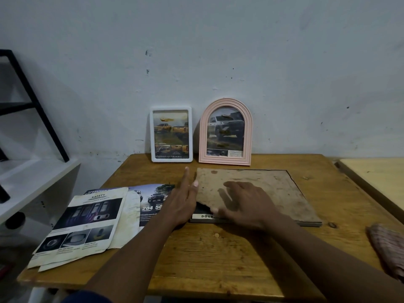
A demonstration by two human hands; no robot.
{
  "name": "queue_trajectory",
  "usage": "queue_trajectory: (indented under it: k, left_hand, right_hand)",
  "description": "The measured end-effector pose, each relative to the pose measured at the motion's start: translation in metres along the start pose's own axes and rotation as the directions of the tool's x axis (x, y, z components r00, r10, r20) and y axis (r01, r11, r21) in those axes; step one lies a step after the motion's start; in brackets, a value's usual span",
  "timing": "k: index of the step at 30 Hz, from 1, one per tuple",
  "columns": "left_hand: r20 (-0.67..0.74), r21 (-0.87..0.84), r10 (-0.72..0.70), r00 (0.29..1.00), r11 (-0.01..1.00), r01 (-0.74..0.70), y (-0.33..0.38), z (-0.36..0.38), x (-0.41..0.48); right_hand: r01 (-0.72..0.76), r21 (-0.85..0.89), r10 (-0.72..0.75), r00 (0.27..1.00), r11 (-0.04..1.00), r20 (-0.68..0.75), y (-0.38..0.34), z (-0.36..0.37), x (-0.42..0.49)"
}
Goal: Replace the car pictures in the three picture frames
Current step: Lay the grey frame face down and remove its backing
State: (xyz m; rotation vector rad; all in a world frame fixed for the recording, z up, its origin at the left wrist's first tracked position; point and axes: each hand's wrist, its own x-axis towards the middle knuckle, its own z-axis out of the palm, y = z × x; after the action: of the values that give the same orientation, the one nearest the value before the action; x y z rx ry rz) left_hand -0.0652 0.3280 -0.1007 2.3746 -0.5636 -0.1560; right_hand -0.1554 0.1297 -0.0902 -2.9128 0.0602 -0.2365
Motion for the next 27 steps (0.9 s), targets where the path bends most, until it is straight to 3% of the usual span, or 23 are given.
queue_trajectory:
  k: [8,14,18,22,24,27]
  left_hand:
    - [0.001,-0.022,0.019,1.000,1.000,-0.019,0.001,-0.001,-0.003]
    - [-0.005,0.003,0.029,1.000,1.000,-0.029,0.002,-0.002,-0.002]
    - [-0.014,0.019,0.008,1.000,1.000,-0.007,0.002,-0.003,0.001]
    - [-0.009,-0.001,-0.035,0.999,0.999,0.035,0.001,-0.002,0.009]
    - [0.012,-0.153,-0.059,0.998,0.986,0.060,0.007,-0.005,0.011]
    - [0.000,-0.509,-0.123,0.992,0.854,0.105,0.028,-0.015,0.019]
  right_hand:
    - [0.078,-0.081,-0.081,0.996,0.994,-0.028,-0.018,0.016,0.003]
    - [0.201,-0.284,-0.283,0.914,0.938,-0.289,-0.023,0.001,0.007]
    - [0.187,-0.207,-0.270,0.810,0.960,-0.521,-0.013,-0.023,0.013]
    - [0.221,-0.161,-0.266,0.617,0.962,-0.741,0.003,-0.065,0.008]
    - [0.255,-0.189,-0.308,0.593,0.948,-0.744,0.013,-0.075,0.001]
    - [0.305,-0.212,-0.364,0.630,0.928,-0.686,0.017,-0.068,-0.014]
